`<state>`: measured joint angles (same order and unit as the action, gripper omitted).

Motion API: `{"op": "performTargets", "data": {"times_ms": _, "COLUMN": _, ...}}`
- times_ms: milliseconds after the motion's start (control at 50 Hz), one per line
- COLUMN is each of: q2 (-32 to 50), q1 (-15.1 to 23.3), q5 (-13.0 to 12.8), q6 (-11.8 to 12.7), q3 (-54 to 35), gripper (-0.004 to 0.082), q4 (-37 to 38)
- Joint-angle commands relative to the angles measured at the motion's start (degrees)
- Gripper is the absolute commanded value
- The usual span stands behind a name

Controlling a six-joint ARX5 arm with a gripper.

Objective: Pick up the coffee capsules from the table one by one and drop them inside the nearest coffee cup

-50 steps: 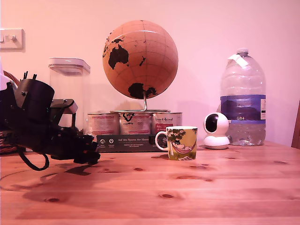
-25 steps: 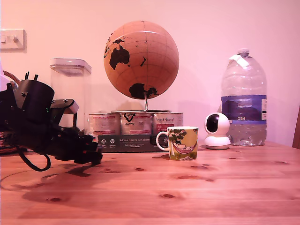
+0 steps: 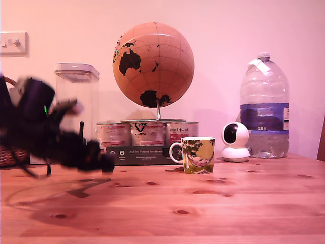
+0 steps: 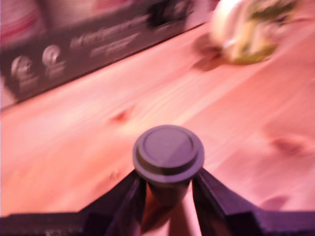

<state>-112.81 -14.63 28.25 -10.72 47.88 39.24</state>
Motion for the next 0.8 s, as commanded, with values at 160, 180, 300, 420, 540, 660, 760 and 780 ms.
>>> {"op": "performTargets", "data": {"times_ms": 160, "q2": 4.9, "q1": -1.9, "q5": 2.5, "q6": -0.3, "q3": -0.3, "gripper": 0.0054, "q4": -6.0}}
{"op": "performTargets", "data": {"times_ms": 180, "q2": 5.4, "q1": -2.1, "q5": 2.4, "q6": -0.5, "q3": -0.3, "gripper": 0.0054, "q4": -6.5}}
{"op": "performTargets", "data": {"times_ms": 300, "q2": 8.5, "q1": -4.3, "q5": 2.3, "q6": -1.3, "q3": -1.0, "gripper": 0.0054, "q4": -8.0}}
{"op": "performTargets", "data": {"times_ms": 420, "q2": 12.6, "q1": -6.2, "q5": -0.6, "q6": -0.2, "q3": -1.6, "gripper": 0.0054, "q4": -9.7}}
{"op": "performTargets", "data": {"times_ms": 540, "q2": 16.3, "q1": -7.4, "q5": -1.2, "q6": 1.9, "q3": -1.6, "gripper": 0.0054, "q4": -12.2}}
{"op": "performTargets", "data": {"times_ms": 660, "q2": 19.2, "q1": -8.0, "q5": -1.2, "q6": 3.1, "q3": -1.6, "gripper": 0.0054, "q4": -13.9}}
{"op": "performTargets", "data": {"times_ms": 760, "q2": 20.8, "q1": -8.8, "q5": -1.2, "q6": 4.4, "q3": -1.6, "gripper": 0.0054, "q4": -16.1}}
{"op": "performTargets", "data": {"times_ms": 780, "q2": 21.0, "q1": -8.9, "q5": -1.2, "q6": 4.6, "q3": -1.6, "gripper": 0.0054, "q4": -16.5}}
